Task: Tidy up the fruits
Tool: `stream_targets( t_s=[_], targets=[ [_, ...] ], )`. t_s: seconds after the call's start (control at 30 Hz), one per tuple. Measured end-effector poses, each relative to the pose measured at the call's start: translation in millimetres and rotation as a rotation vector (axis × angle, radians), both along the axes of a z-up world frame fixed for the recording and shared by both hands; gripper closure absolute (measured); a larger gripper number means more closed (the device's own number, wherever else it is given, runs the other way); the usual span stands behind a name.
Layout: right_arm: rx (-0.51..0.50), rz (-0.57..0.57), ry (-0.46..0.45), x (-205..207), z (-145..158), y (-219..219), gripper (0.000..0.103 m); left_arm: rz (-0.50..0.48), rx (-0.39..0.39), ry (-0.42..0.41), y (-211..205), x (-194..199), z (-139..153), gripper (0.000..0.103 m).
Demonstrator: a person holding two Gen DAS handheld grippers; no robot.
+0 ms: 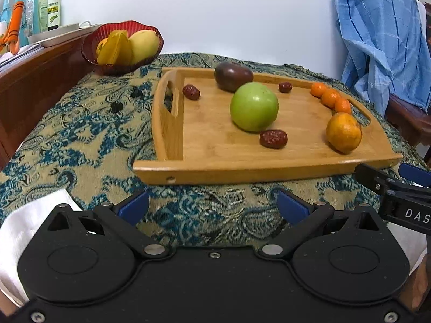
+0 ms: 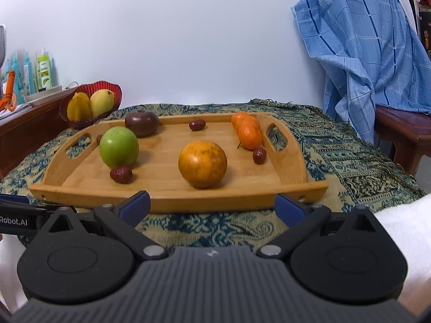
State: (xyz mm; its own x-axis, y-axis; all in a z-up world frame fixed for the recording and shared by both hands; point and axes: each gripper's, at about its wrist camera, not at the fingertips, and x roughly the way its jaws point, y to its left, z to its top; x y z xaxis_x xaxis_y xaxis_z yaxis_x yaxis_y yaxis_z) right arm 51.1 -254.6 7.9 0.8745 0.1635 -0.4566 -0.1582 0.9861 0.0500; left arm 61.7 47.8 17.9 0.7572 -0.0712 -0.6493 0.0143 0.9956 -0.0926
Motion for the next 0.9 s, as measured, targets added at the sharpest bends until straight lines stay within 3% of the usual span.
stream_targets(
  t_s=[0.9],
  targets=[
    [-0.116,0.047,0.072,-7.3,-26.4,7.0,0.000,-0.015,0.120,0.037,-21.9,-0.3,-18.4,0.000]
  ],
)
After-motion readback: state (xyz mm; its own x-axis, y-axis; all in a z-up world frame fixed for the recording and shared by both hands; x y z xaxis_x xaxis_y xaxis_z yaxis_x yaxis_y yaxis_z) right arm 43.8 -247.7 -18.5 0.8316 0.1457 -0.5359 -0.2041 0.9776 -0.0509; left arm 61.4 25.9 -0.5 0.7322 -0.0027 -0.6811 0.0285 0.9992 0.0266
